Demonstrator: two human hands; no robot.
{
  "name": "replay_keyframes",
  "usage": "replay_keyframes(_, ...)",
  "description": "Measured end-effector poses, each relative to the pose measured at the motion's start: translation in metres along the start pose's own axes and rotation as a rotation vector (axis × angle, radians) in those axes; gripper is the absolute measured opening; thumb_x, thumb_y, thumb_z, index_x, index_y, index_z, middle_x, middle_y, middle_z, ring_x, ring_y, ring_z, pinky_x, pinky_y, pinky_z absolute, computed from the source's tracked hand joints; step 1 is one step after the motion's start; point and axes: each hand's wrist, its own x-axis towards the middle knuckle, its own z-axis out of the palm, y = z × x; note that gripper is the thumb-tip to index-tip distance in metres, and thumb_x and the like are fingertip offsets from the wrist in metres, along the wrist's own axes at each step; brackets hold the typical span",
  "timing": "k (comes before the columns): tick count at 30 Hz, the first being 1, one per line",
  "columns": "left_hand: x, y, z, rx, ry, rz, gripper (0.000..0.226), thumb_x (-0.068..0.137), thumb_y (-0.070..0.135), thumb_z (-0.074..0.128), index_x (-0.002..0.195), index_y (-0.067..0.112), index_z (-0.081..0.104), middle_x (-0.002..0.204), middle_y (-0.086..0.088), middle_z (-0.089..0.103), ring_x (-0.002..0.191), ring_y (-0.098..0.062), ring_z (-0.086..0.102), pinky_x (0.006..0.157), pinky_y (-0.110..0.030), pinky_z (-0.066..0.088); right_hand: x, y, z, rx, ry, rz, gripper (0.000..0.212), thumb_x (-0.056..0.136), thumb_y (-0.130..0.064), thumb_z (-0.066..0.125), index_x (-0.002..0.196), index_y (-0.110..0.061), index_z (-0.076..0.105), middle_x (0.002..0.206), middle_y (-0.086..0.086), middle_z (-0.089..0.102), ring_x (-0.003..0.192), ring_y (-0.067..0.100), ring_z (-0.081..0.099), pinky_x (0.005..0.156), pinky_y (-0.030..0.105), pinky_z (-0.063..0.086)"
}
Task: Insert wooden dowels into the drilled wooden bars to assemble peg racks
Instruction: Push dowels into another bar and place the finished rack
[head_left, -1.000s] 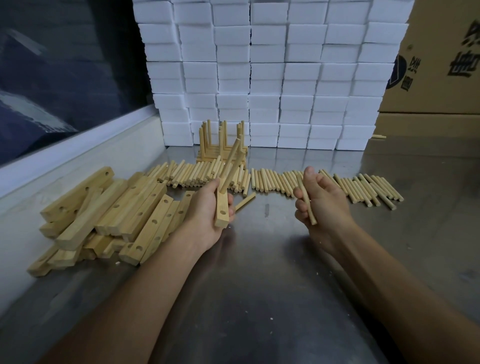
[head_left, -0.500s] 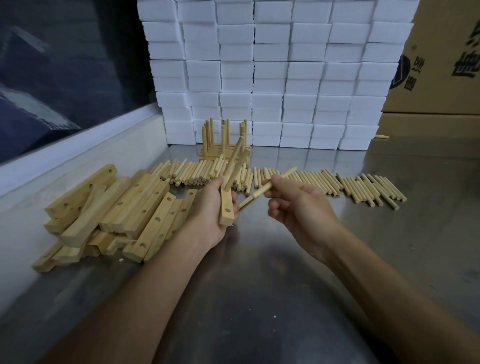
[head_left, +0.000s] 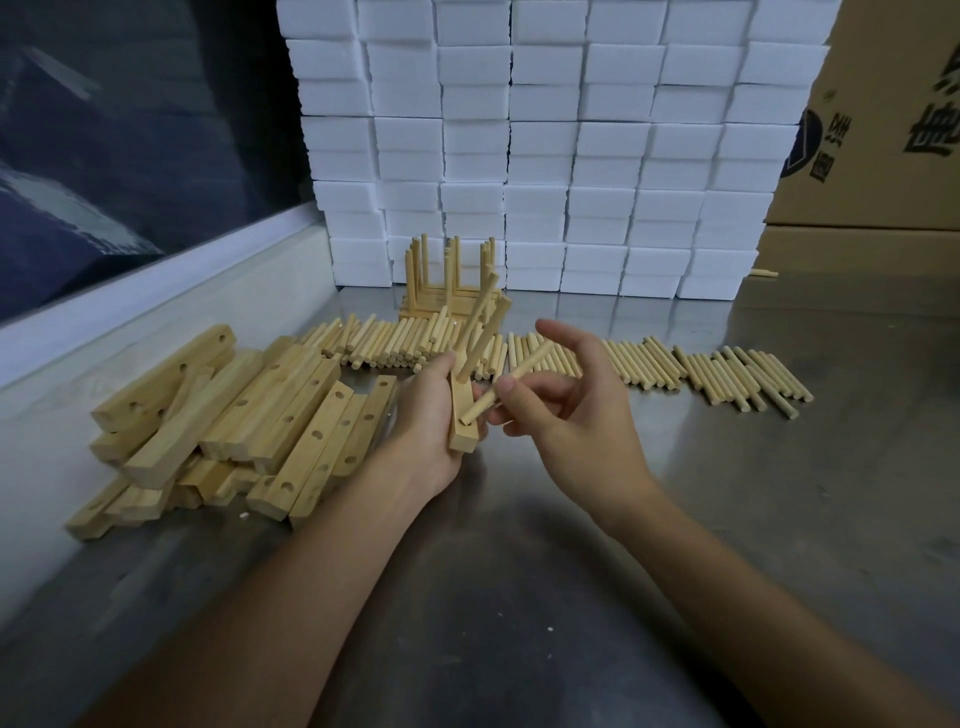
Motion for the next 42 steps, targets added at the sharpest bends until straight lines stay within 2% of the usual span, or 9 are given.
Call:
replay_keyframes(6, -0.001, 0.000, -0.001, 0.007, 0.016, 0.033, 0.028, 0.103, 0.031, 0.045, 0.095, 0.010, 0.062, 0.059, -0.003, 0.050, 0.037, -0.011, 0.042, 0.035, -0.019, 0.032, 0.002, -0.003, -0.002, -0.358, -0.001, -0.363, 0.035, 0.095, -0.008, 0.064, 0.128, -0.019, 0.062, 0.089, -0.012, 0.070, 0.080, 0.008, 0.071, 0.072, 0.026, 0.059)
replay_keyframes(10, -0.003, 0.000, 0.000, 0.008, 0.011, 0.038, 0.026, 0.103, 0.029, 0.043, 0.094, 0.011, 0.059, 0.060, -0.003, 0.052, 0.036, -0.010, 0.041, 0.033, -0.019, 0.030, 0.006, -0.009, -0.006, -0.426, -0.002, -0.442, 0.024, 0.095, -0.004, 0.060, 0.117, -0.009, 0.068, 0.085, -0.004, 0.071, 0.078, 0.008, 0.070, 0.073, 0.030, 0.059)
replay_keyframes(15, -0.004, 0.000, 0.001, 0.020, 0.009, 0.048, 0.026, 0.104, 0.028, 0.043, 0.090, 0.012, 0.059, 0.053, 0.001, 0.049, 0.037, -0.010, 0.040, 0.034, -0.019, 0.030, 0.006, -0.013, -0.013, -0.529, -0.049, -0.503, 0.021, 0.093, -0.003, 0.064, 0.112, -0.006, 0.072, 0.083, -0.007, 0.070, 0.077, 0.005, 0.069, 0.076, 0.024, 0.058)
replay_keyframes(20, -0.005, -0.001, 0.001, 0.042, 0.004, 0.066, 0.028, 0.104, 0.028, 0.041, 0.093, 0.010, 0.059, 0.047, 0.002, 0.049, 0.036, -0.010, 0.039, 0.035, -0.019, 0.030, 0.006, -0.015, -0.010, -0.382, -0.090, -0.386, 0.018, 0.091, -0.003, 0.068, 0.104, -0.015, 0.072, 0.083, -0.010, 0.071, 0.076, 0.005, 0.070, 0.073, 0.020, 0.056)
replay_keyframes(25, -0.002, -0.002, 0.002, 0.055, 0.055, 0.064, 0.033, 0.104, 0.030, 0.042, 0.108, 0.006, 0.064, 0.053, 0.000, 0.049, 0.040, -0.011, 0.041, 0.036, -0.020, 0.031, 0.009, -0.012, -0.009, -0.264, -0.061, -0.273, 0.008, 0.087, -0.007, 0.074, 0.094, -0.004, 0.075, 0.076, -0.007, 0.073, 0.069, 0.005, 0.069, 0.066, 0.019, 0.054)
replay_keyframes(30, -0.002, -0.002, 0.003, 0.032, 0.061, 0.058, 0.029, 0.103, 0.028, 0.044, 0.105, 0.007, 0.064, 0.049, 0.001, 0.050, 0.037, -0.011, 0.042, 0.036, -0.019, 0.031, 0.007, -0.009, -0.002, -0.202, -0.054, -0.252, 0.007, 0.089, -0.005, 0.071, 0.095, -0.003, 0.073, 0.086, 0.006, 0.076, 0.081, 0.016, 0.073, 0.076, 0.034, 0.060)
replay_keyframes(36, -0.001, -0.002, 0.002, 0.036, 0.014, 0.037, 0.025, 0.103, 0.025, 0.044, 0.111, 0.008, 0.061, 0.055, -0.001, 0.046, 0.037, -0.010, 0.039, 0.034, -0.019, 0.029, 0.004, -0.012, 0.007, 0.032, -0.107, -0.116, 0.021, 0.094, 0.012, 0.054, 0.096, -0.003, 0.067, 0.083, 0.008, 0.074, 0.081, 0.013, 0.073, 0.070, 0.021, 0.056)
replay_keyframes(40, 0.001, -0.003, 0.003, 0.070, 0.016, 0.034, 0.028, 0.103, 0.025, 0.043, 0.112, 0.005, 0.061, 0.058, -0.003, 0.048, 0.041, -0.012, 0.043, 0.036, -0.020, 0.032, 0.004, -0.011, 0.009, -0.004, -0.060, -0.127, 0.022, 0.092, 0.014, 0.056, 0.093, -0.005, 0.066, 0.081, 0.008, 0.074, 0.081, 0.017, 0.074, 0.070, 0.027, 0.060)
replay_keyframes(42, 0.001, -0.003, 0.004, 0.059, 0.048, 0.027, 0.036, 0.103, 0.027, 0.043, 0.118, 0.001, 0.062, 0.076, -0.011, 0.058, 0.059, -0.022, 0.055, 0.047, -0.026, 0.040, 0.003, -0.006, 0.013, -0.077, 0.019, -0.139, 0.013, 0.091, 0.006, 0.063, 0.088, -0.006, 0.062, 0.081, 0.013, 0.072, 0.081, 0.027, 0.074, 0.070, 0.038, 0.062)
